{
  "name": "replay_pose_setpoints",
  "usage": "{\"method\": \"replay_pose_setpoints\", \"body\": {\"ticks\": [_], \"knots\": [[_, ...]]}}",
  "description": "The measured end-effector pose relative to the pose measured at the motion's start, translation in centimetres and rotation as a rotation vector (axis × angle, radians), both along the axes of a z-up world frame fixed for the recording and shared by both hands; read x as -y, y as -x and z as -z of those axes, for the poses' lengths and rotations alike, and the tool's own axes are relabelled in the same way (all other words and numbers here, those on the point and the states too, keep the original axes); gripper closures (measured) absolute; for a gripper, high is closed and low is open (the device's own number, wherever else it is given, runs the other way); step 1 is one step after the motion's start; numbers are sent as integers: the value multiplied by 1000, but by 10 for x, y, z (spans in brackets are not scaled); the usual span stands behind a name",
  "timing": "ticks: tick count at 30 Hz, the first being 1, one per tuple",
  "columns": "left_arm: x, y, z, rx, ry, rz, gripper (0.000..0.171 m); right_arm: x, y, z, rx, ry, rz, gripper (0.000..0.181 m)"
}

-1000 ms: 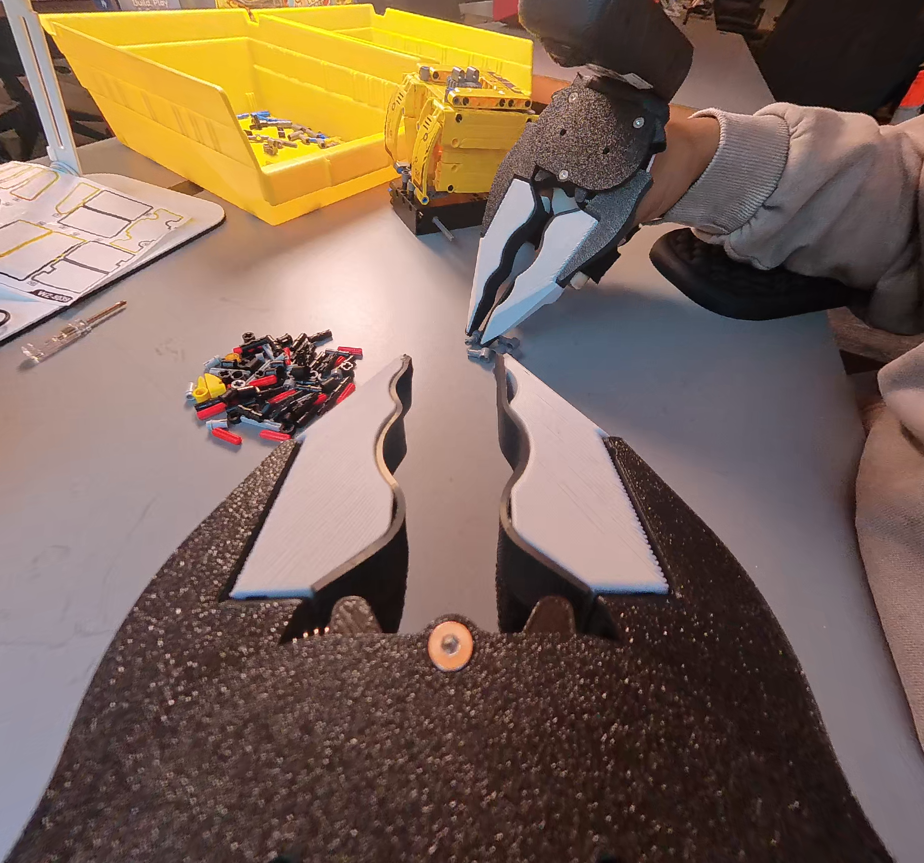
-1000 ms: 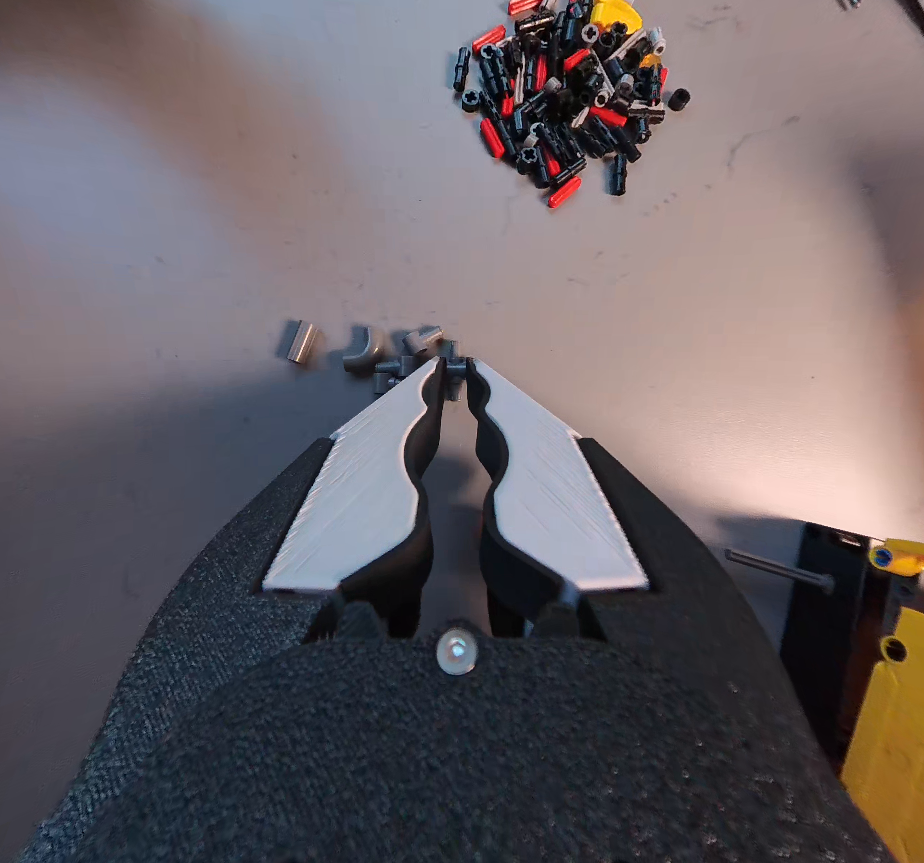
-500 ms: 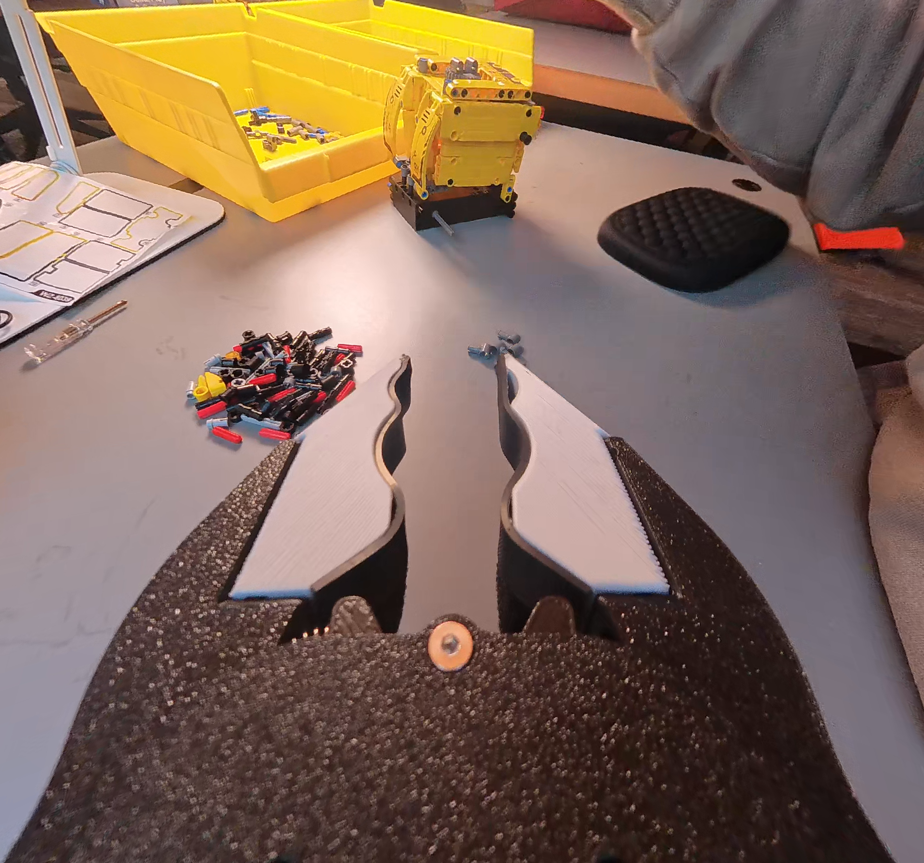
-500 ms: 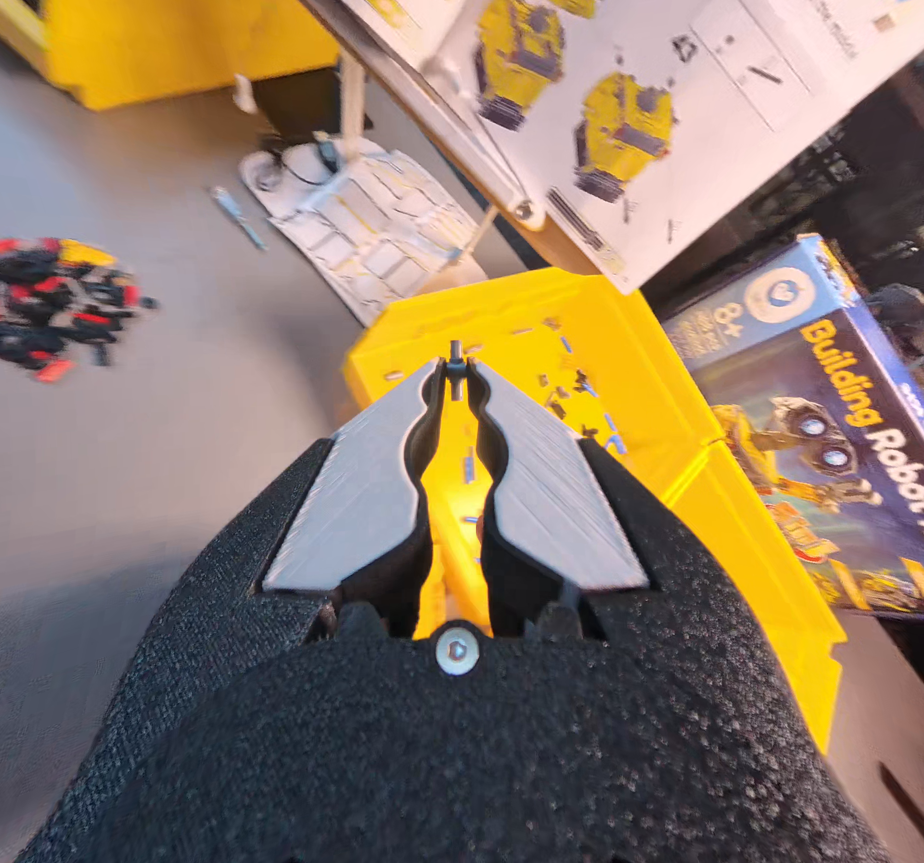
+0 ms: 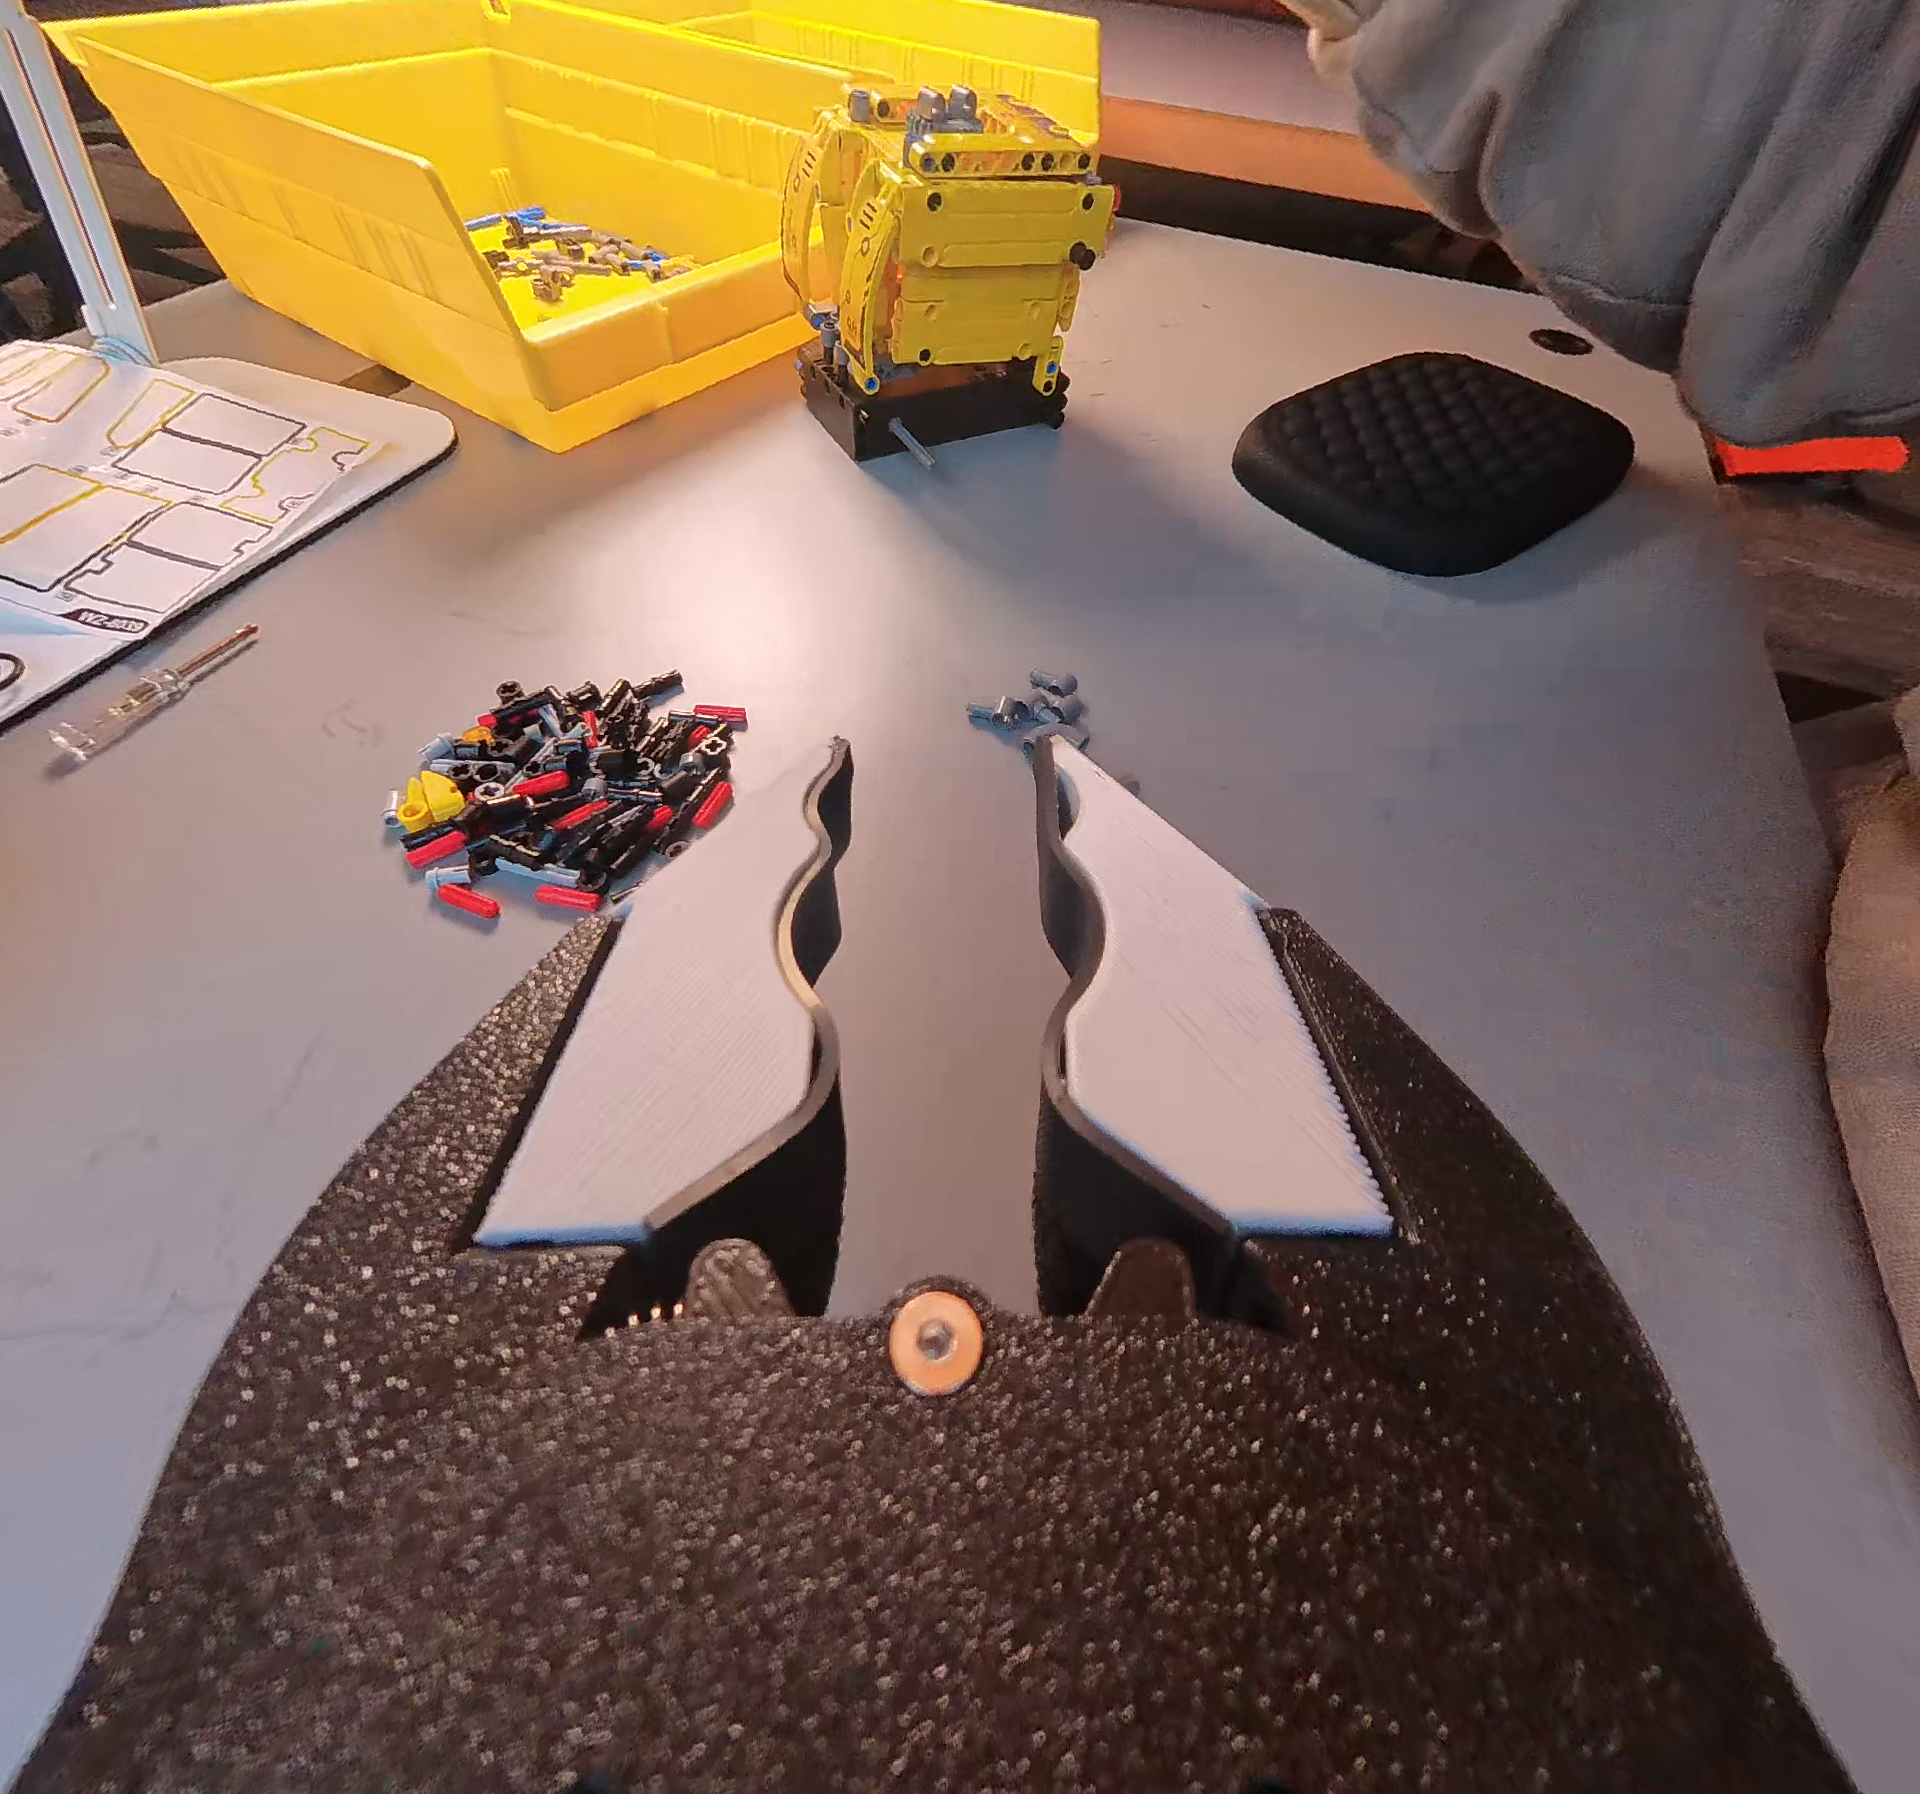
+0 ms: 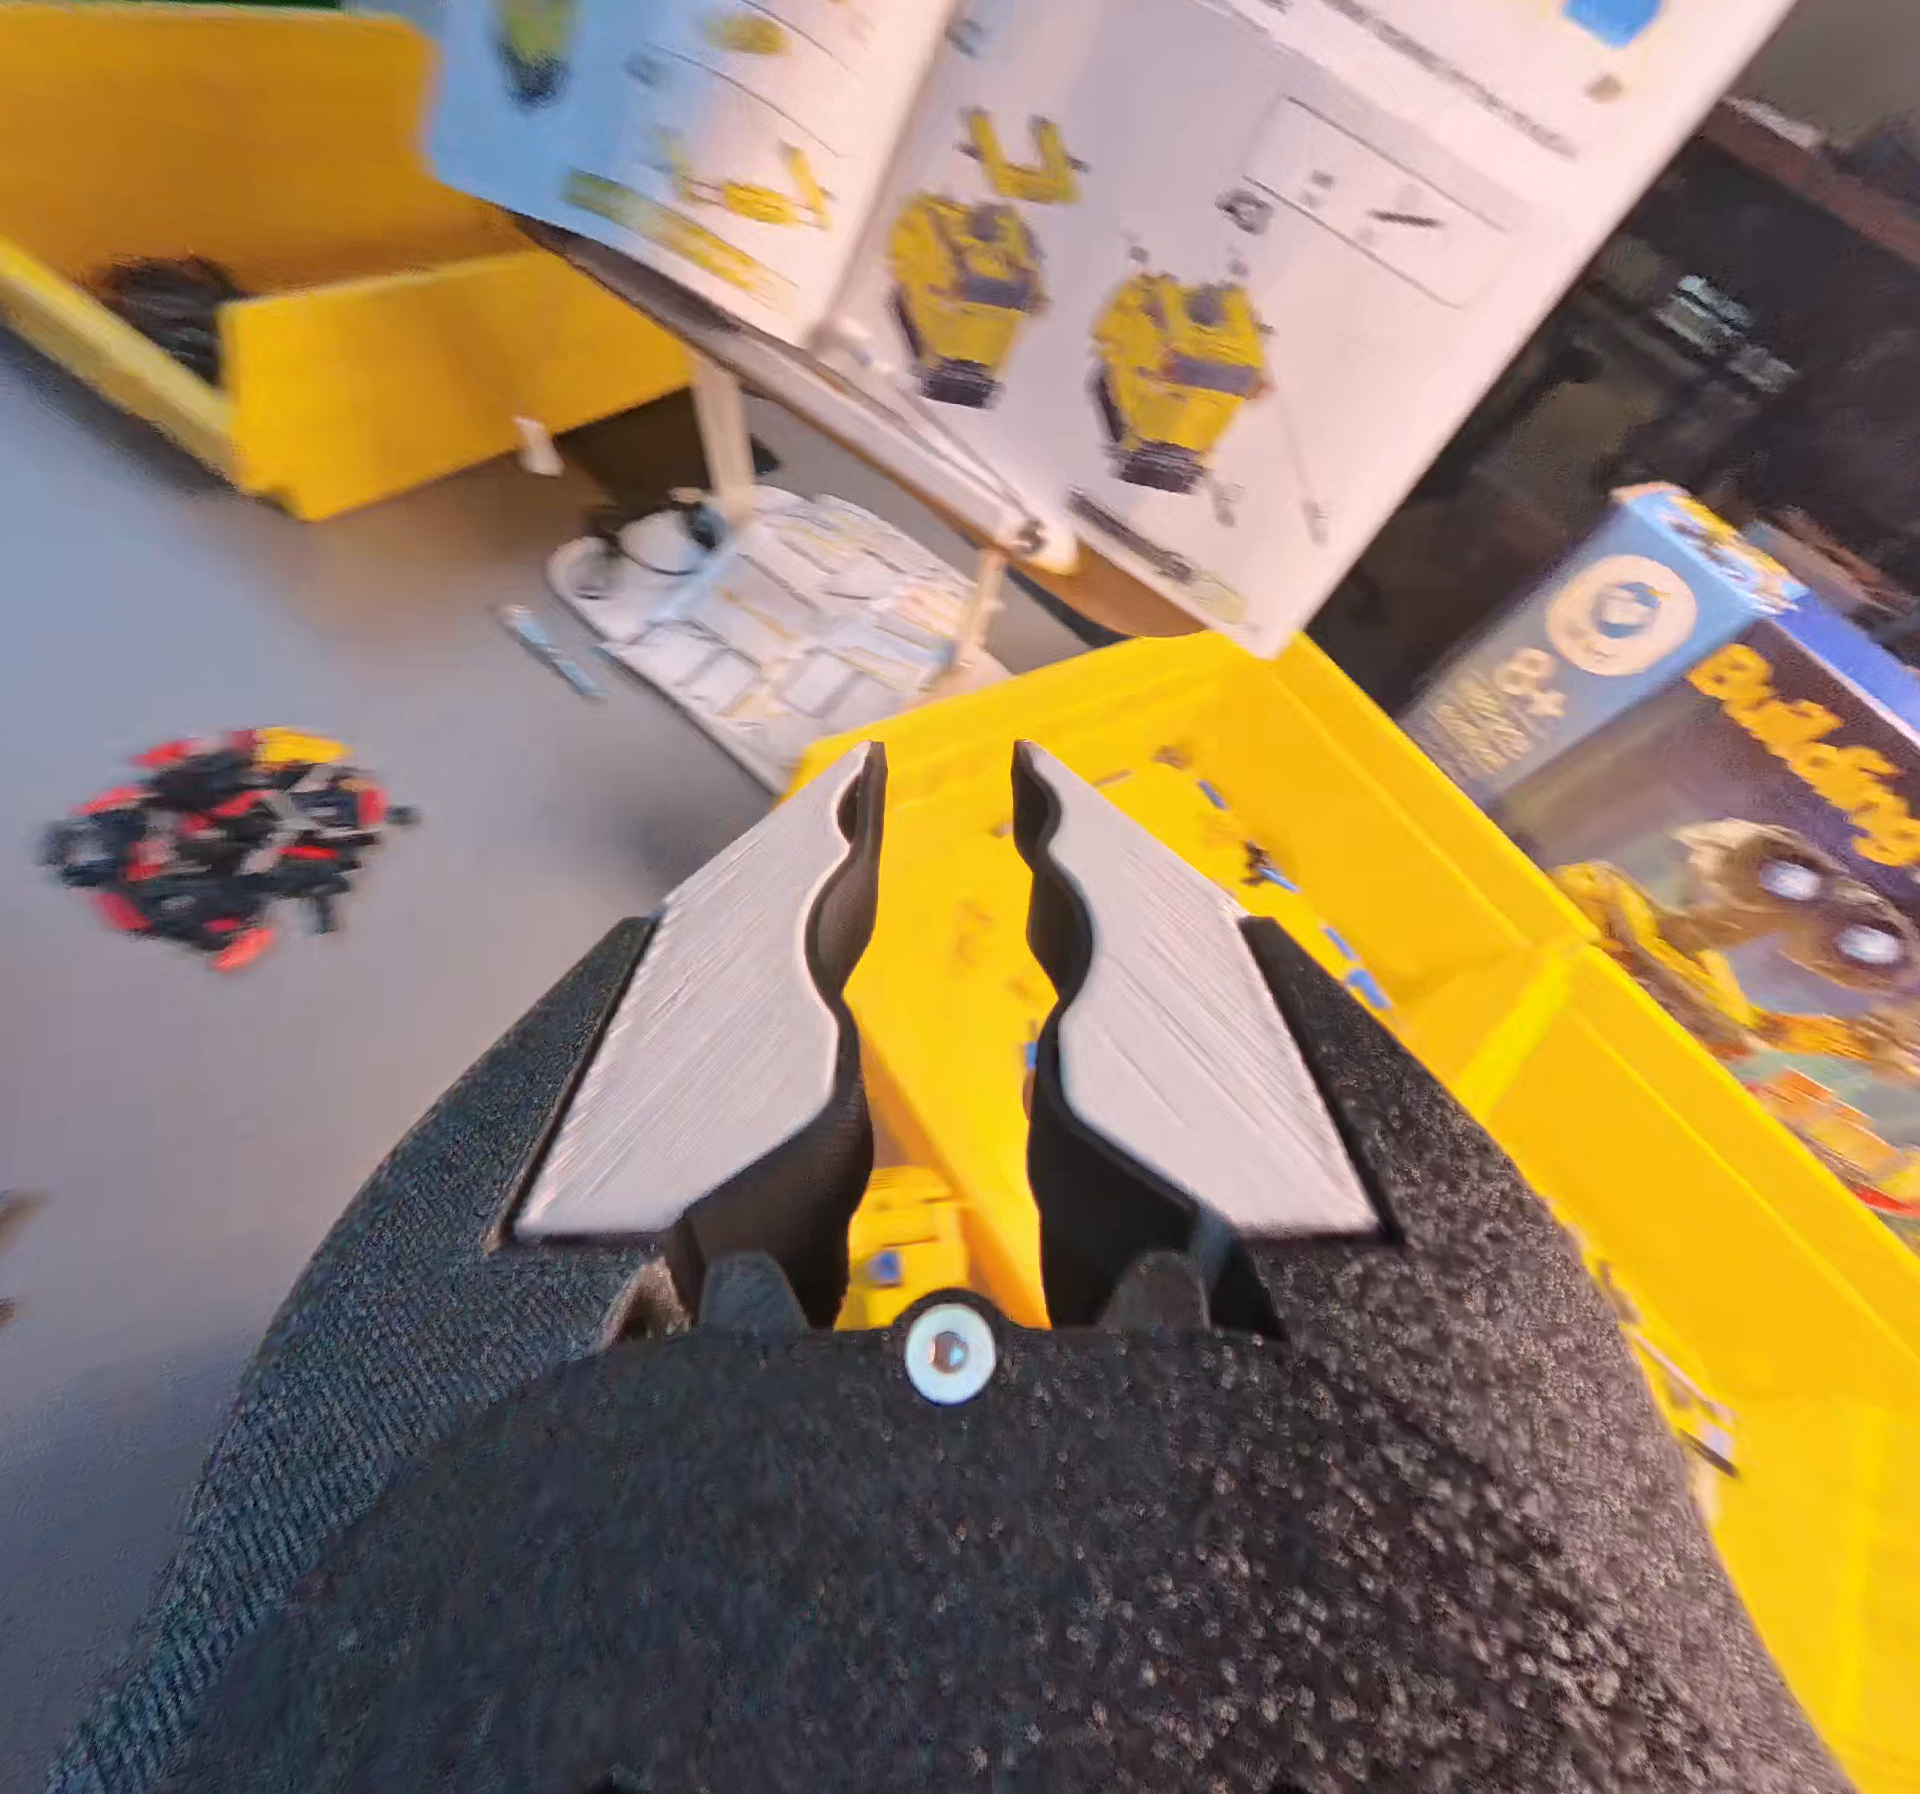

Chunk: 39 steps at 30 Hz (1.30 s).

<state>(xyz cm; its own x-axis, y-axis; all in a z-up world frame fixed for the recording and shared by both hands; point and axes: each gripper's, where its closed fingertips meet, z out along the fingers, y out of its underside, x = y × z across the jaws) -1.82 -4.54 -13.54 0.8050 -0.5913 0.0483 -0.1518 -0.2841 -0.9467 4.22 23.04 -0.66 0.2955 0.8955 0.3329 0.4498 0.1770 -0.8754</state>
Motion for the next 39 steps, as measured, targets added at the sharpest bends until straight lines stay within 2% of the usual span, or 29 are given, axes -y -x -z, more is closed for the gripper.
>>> {"method": "replay_pose_setpoints", "body": {"ticks": [2,5,8,10,13,20,28,31,33,35,39], "knots": [[0,-1,1,-4,2,3,137,65,7,14,28,74,-177,158],[0,-1,2,-6,7,5,137,143,13,62,99,145,-364,158],[-1,-1,2,-4,10,1,137,180,18,112,120,158,-440,157],[-2,1,2,8,15,-7,137,190,20,131,74,189,-465,157],[-4,6,-1,44,18,-28,137,190,16,136,-28,211,-467,157],[-8,14,-3,110,35,-58,138,189,-26,122,-27,232,-461,154],[-8,12,-1,88,37,-56,138,155,-120,128,113,270,-281,153],[-8,11,-1,83,37,-50,138,141,-150,145,136,337,-226,154],[-8,11,-1,77,34,-50,138,144,-158,147,94,411,-215,155],[-8,11,-1,72,29,-53,138,149,-162,144,85,404,-197,155],[-7,10,-2,66,23,-52,138,181,-168,151,136,475,-185,155]]}}
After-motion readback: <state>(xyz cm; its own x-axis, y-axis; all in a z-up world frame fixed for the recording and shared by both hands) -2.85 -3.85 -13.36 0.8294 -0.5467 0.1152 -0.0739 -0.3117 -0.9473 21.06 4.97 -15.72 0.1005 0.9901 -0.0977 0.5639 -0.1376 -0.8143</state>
